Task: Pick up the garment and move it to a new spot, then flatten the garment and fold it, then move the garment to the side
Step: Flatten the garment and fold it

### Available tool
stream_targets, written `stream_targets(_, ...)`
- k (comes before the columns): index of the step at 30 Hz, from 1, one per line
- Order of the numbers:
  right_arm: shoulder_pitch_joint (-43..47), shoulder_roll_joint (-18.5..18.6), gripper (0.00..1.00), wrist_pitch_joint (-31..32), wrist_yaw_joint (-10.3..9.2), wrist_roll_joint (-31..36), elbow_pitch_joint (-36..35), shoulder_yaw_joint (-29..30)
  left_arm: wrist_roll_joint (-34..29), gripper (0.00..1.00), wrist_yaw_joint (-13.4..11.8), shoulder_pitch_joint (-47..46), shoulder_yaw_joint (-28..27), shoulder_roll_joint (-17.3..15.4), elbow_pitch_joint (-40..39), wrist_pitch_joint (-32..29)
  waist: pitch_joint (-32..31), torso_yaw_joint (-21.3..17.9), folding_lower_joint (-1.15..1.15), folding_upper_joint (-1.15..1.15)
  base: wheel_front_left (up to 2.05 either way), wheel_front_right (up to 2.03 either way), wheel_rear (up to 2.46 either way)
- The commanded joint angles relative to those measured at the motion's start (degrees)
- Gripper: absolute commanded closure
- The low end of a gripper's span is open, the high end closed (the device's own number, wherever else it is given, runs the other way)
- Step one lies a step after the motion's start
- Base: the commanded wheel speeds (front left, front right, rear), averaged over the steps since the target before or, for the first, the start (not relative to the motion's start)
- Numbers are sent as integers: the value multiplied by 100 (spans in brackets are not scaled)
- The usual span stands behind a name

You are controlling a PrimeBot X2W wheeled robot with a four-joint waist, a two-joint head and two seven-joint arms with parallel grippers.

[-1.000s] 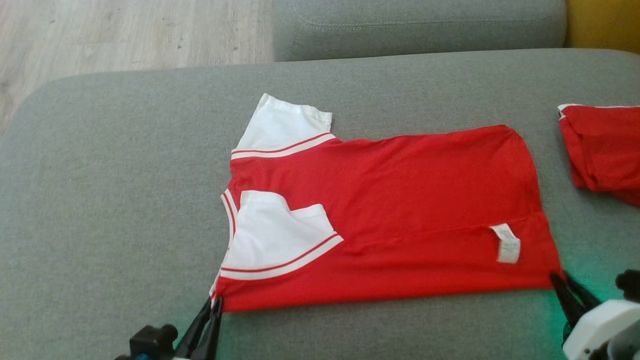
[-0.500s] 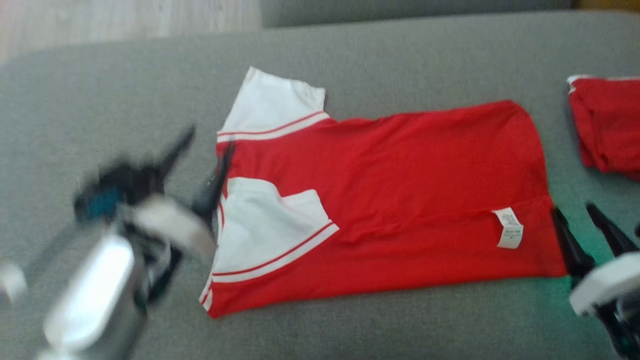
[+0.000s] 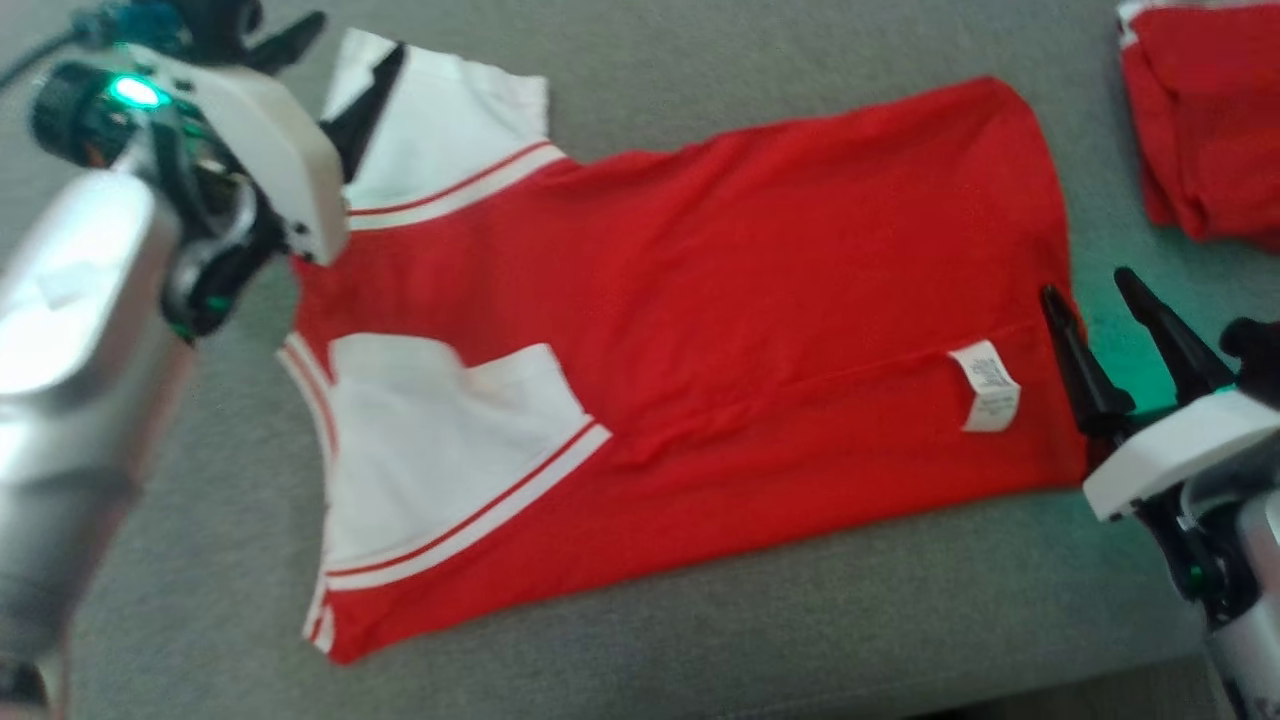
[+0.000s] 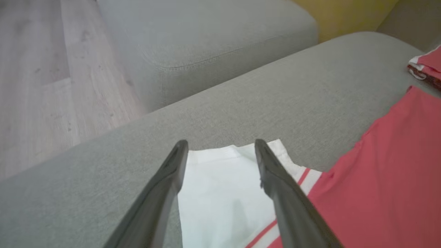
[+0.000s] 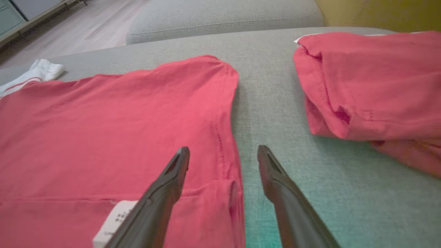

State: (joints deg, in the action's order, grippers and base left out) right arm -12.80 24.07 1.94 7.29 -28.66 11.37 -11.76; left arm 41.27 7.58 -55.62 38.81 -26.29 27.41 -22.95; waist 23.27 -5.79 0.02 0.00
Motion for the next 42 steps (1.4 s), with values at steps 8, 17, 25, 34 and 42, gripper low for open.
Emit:
stream_targets(8, -239, 93, 0, -187, 20, -64, 3, -270, 44, 0, -10, -788, 170, -609, 928, 56, 470, -522, -2, 0, 0, 0, 0)
stream_targets(17, -452, 138, 0, -363, 20, -236, 259, -525, 315, 0, -9, -1130, 406, -696, 1531, 207, 712, -721, -2, 0, 0, 0, 0)
stream_targets(25, -684, 218, 0, -383, 20, -426, 319, -622, 700, 100, -9, -1212, 977, -753, 1281, 235, 709, -651, -2, 0, 0, 0, 0)
stream_targets(34, -1915, 561, 0, 380, 20, -868, 411, -930, 803, 100, -9, -1539, 1656, -816, 887, 635, 685, -314, -2, 0, 0, 0, 0)
stream_targets(42, -2956, 402, 0, 1108, 20, -863, 1559, -1352, 974, 100, -9, -1829, 2172, -788, 589, 1338, 641, -16, -2, 0, 0, 0, 0)
